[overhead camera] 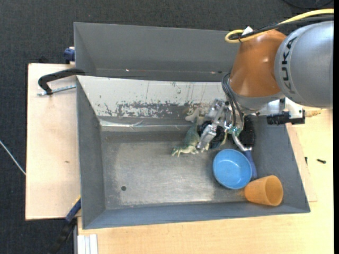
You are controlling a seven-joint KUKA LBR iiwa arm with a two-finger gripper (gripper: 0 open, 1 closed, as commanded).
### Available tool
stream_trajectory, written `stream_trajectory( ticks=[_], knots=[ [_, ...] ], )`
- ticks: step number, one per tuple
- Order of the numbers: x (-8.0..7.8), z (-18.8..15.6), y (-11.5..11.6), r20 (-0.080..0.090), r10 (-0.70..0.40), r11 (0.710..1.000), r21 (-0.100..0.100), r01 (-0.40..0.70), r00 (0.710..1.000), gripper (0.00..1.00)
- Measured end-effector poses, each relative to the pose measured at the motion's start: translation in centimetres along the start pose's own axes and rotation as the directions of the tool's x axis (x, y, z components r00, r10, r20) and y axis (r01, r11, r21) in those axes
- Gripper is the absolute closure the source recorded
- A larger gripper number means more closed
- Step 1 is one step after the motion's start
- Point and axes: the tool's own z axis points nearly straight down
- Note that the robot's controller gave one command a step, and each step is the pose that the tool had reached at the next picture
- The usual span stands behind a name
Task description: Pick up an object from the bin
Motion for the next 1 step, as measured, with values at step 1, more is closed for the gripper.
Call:
stream_trajectory(
  ticks=[1],
  knots=[
    [0.52,-10.07,0.1,0.004,0.01,1.0,-0.001,-0.01,1.0,1.0]
  ],
)
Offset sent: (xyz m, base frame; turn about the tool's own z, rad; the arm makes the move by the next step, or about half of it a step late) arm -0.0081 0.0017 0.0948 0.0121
